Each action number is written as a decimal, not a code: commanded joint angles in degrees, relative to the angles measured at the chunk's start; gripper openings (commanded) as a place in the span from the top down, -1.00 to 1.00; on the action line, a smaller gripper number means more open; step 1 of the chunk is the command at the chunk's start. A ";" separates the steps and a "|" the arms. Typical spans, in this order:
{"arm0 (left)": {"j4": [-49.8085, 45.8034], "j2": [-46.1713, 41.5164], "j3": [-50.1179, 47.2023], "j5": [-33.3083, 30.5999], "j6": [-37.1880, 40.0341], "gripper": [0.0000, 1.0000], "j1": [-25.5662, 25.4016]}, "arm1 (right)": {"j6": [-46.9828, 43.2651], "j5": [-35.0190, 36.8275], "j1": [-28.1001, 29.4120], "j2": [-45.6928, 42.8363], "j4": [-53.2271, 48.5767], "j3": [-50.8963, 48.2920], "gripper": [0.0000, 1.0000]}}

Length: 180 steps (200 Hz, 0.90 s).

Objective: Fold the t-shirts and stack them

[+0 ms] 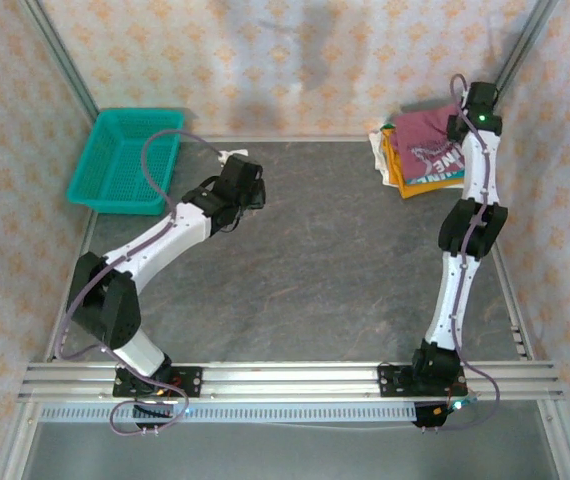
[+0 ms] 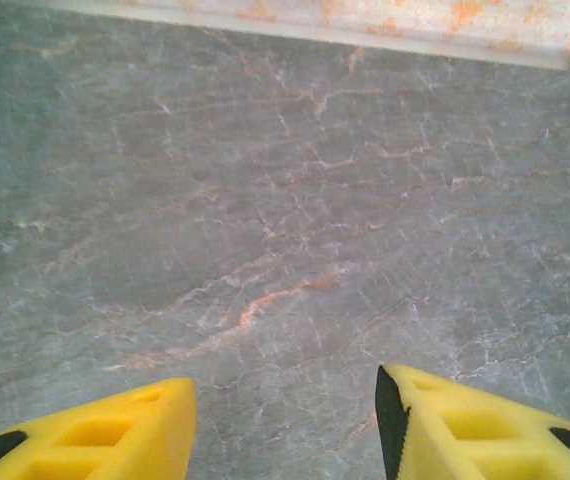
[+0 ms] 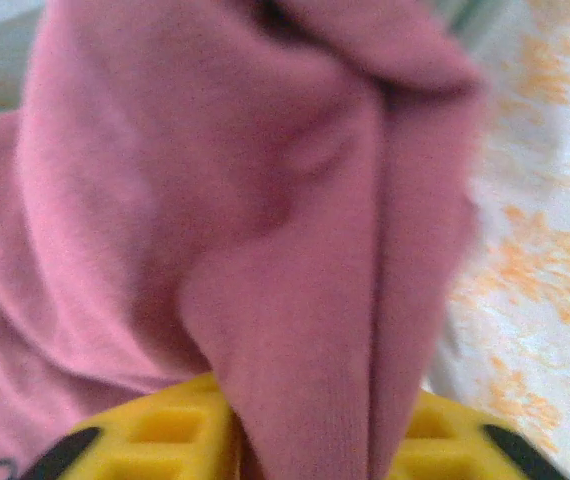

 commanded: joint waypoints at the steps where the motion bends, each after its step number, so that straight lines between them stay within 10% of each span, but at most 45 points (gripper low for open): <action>1: -1.85 -3.11 -0.68 -5.50 1.22 -0.02 0.28 | 3.35 9.65 -0.61 -1.21 4.87 0.99 -0.23; 17: 0.27 -5.77 -3.22 -9.52 0.90 -0.12 0.22 | 6.58 7.90 -0.58 -4.12 2.61 0.41 -1.00; 62: 16.96 -16.72 -17.90 -17.33 2.31 -0.96 2.05 | 10.34 -0.58 2.97 -27.41 8.02 -24.79 -0.99; 112: 42.32 -30.18 -41.05 -26.20 9.21 -1.00 7.92 | 16.99 1.86 11.23 -66.45 43.99 -84.61 -0.99; 180: 52.11 -28.94 -57.67 -32.00 17.10 -1.00 13.61 | 24.85 13.73 16.42 -89.96 59.48 -128.80 -0.99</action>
